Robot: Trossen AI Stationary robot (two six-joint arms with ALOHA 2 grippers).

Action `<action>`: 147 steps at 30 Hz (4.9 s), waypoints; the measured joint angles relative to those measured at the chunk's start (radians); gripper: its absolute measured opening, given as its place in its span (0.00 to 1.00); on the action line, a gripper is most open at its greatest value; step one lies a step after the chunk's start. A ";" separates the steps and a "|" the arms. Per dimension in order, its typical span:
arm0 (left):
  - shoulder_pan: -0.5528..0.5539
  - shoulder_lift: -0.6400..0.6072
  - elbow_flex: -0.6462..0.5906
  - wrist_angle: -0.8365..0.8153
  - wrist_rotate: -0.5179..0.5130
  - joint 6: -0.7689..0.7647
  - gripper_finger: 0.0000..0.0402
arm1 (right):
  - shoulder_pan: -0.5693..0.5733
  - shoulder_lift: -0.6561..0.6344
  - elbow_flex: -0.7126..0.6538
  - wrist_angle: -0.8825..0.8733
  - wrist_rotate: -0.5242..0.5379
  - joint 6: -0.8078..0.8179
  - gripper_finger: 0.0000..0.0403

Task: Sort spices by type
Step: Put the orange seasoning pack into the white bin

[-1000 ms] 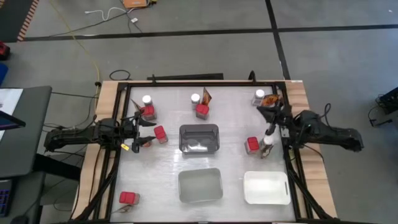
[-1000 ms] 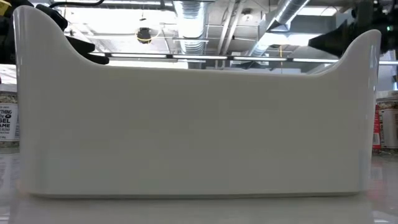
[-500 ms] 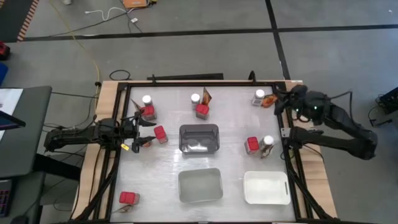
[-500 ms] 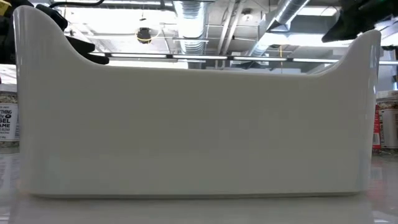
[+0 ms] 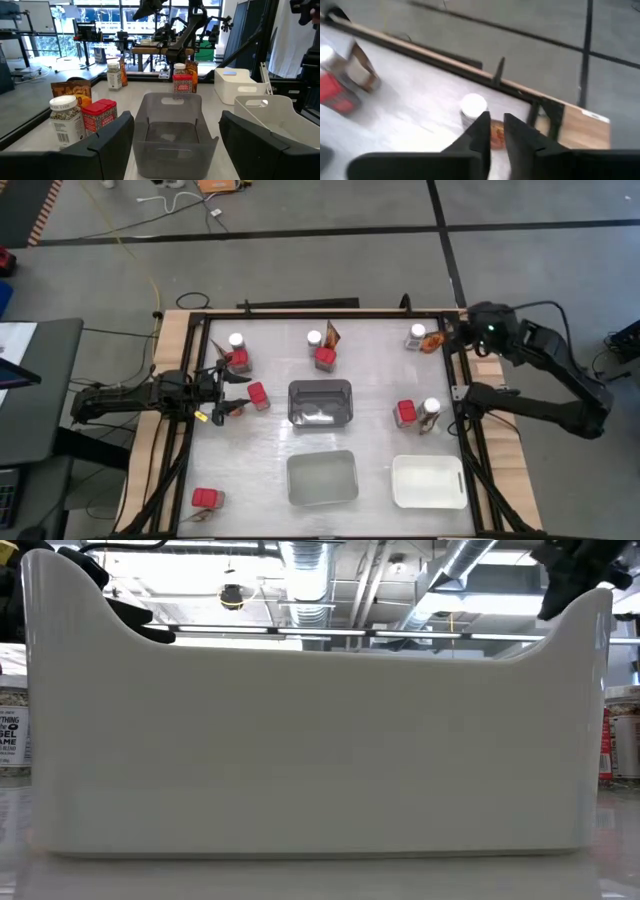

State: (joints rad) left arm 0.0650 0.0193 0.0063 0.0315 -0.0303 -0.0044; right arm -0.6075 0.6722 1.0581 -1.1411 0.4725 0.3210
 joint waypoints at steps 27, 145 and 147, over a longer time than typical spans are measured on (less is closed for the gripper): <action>0.000 0.000 0.000 0.000 0.000 0.000 0.70 | -0.212 0.676 0.123 -0.161 -0.055 -0.675 0.56; 0.000 0.000 0.000 0.000 -0.001 0.000 0.70 | 1.559 0.694 0.362 -0.430 -0.407 0.772 0.03; 0.000 0.000 0.000 0.000 -0.001 0.000 0.70 | 1.566 0.694 0.362 -0.430 -0.410 0.778 0.03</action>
State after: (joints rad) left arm 0.0653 0.0193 0.0065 0.0315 -0.0311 -0.0044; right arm 0.9589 1.3663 1.4200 -1.5715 0.0623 1.0992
